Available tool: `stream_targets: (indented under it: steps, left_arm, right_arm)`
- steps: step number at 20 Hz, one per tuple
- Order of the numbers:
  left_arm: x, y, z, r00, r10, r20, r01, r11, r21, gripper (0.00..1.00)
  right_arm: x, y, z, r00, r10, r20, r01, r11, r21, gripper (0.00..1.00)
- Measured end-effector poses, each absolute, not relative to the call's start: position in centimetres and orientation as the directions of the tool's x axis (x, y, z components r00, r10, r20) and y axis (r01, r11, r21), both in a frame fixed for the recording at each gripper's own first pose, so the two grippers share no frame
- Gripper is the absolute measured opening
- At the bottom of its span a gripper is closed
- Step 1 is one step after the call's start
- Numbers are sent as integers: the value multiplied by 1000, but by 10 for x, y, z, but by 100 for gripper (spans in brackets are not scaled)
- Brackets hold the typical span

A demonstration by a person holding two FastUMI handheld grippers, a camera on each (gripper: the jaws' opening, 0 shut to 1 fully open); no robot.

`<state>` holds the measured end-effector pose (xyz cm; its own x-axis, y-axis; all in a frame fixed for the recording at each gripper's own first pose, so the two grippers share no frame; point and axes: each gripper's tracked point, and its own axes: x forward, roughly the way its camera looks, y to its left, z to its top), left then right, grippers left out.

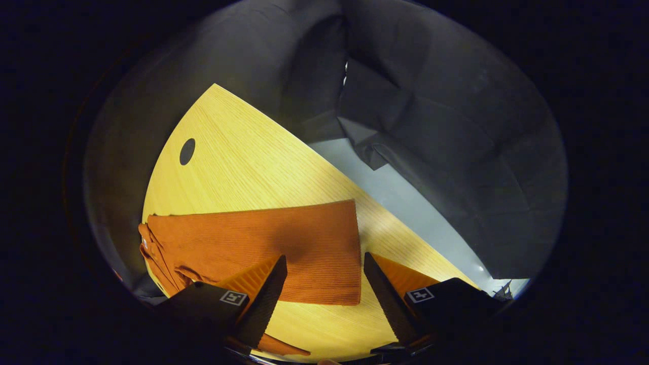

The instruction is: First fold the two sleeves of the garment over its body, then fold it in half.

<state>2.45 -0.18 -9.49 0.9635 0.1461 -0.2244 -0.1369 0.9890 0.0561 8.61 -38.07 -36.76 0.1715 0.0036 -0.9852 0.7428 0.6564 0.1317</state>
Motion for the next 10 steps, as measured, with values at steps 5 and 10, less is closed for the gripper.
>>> stream_targets:
  steps: [5,10]
  left_arm:
    - [16,19,-109,949,190,-252,-175,981,81,99]
    - [10,27,-112,943,205,-264,-189,978,83,99]
  right_arm:
    - [84,-387,-375,78,-30,-997,732,680,37,93]
    - [83,-395,-376,14,-36,-999,741,671,-14,58]
